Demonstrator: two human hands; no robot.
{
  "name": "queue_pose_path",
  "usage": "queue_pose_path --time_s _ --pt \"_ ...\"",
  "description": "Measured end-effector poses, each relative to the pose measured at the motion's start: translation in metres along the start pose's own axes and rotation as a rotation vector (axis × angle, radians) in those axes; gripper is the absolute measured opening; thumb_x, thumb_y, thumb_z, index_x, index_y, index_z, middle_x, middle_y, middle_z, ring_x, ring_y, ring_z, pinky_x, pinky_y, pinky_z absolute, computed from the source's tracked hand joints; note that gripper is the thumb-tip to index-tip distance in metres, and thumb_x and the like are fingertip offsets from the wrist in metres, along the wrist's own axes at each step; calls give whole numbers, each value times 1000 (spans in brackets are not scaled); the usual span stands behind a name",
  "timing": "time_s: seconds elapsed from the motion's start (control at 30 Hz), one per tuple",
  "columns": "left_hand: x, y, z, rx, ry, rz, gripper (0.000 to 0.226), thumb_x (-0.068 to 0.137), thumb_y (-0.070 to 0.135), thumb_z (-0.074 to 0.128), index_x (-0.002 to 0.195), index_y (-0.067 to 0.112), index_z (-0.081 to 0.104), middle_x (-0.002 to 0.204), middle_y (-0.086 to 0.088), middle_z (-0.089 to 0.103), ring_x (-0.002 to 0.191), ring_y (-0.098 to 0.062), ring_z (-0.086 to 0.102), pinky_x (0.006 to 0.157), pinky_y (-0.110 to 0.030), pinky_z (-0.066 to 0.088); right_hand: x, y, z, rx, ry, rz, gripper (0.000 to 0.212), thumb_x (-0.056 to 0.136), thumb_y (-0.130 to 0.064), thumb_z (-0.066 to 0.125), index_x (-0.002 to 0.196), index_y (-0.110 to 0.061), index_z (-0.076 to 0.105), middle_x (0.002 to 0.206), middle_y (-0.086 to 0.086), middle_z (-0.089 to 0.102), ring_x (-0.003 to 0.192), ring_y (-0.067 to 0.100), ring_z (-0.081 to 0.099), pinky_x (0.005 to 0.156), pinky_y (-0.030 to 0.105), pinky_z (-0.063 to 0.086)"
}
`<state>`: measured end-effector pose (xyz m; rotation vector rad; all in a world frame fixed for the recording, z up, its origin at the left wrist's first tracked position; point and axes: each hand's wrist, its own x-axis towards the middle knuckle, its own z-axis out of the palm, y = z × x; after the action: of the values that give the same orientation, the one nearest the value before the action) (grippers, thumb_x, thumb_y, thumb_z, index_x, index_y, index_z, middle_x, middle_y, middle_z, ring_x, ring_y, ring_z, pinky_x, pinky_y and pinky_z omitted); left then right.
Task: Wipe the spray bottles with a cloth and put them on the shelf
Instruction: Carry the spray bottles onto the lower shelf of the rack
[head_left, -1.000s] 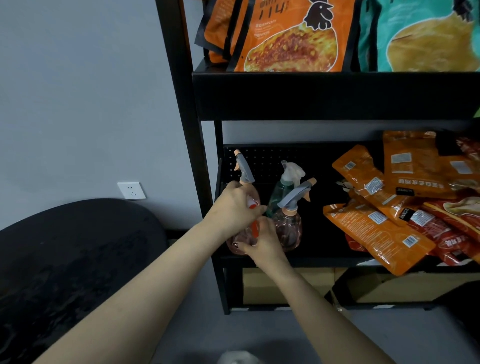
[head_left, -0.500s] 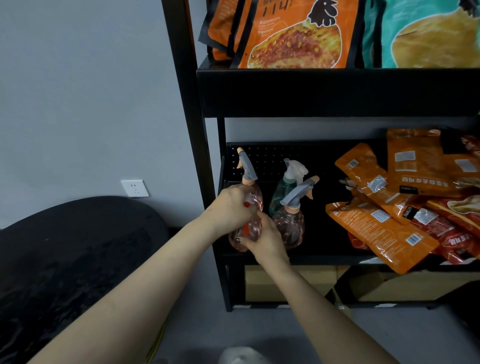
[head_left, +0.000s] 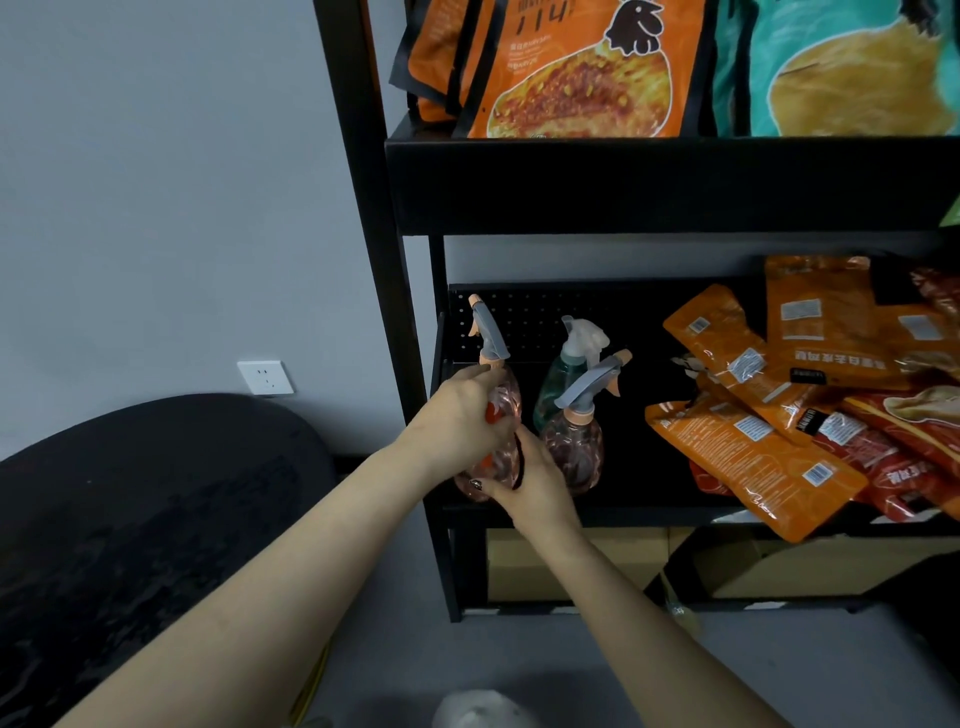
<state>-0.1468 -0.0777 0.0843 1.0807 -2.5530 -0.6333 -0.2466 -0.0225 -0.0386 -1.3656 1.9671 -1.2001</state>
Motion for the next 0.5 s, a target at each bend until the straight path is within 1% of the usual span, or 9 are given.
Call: queue_pose_path --time_s 0.03,0.1,0.17,0.23,0.3,0.33,0.4,0.47,0.5 --pt "1 2 0 15 22 13 58 90 24 58 142 12 36 148 -8 35 134 -20 36 101 -16 26 -5 2 -6 -25 16 -20 71 81 -24 71 142 -21 34 135 -10 41 116 3 43 88 11 36" --pt "3 8 0 36 60 45 55 90 26 57 141 13 39 147 -6 37 133 -20 38 103 -20 29 -13 10 -21 -82 83 -79 62 83 -25 70 138 -16 43 135 -3 46 120 11 47 93 18 39" --pt "8 17 2 38 64 84 51 90 26 58 137 13 44 143 -5 42 129 -21 43 103 -26 34 -18 19 -38 -119 170 -110 50 81 -24 71 127 -13 53 122 1 55 108 13 55 86 16 42" --pt "16 28 7 33 25 110 45 90 25 59 131 11 50 134 -8 50 120 -25 49 100 -35 41 -17 30 -55 -123 251 -110 42 79 -21 73 117 -9 59 105 -2 55 90 8 56 73 9 44" --pt "27 36 15 54 -23 130 39 89 26 59 125 10 54 120 -10 57 108 -28 55 90 -40 45 -12 39 -70 -133 295 -88 43 78 -19 75 115 -7 58 103 -3 50 86 8 54 71 14 48" --pt "33 40 19 69 -44 131 37 88 26 60 122 10 54 113 -10 59 102 -28 57 84 -37 46 -7 43 -75 -137 286 -71 47 77 -19 75 118 -8 56 108 0 49 91 11 54 74 18 49" --pt "45 47 26 97 -83 131 31 87 23 62 114 9 55 101 -12 61 92 -30 60 70 -32 44 2 52 -82 -98 193 8 62 76 -22 76 130 -12 47 126 3 43 111 16 49 87 25 45" --pt "54 53 30 127 -111 116 27 86 16 61 110 7 54 95 -14 62 86 -33 62 65 -34 44 10 57 -86 -23 54 95 76 78 -24 75 141 -18 34 142 1 34 128 16 39 101 29 37" --pt "57 56 30 139 -121 105 25 85 12 59 110 7 54 92 -15 61 85 -34 62 64 -35 45 13 57 -88 3 -11 120 81 78 -24 75 145 -21 29 146 0 31 132 15 35 105 30 33"
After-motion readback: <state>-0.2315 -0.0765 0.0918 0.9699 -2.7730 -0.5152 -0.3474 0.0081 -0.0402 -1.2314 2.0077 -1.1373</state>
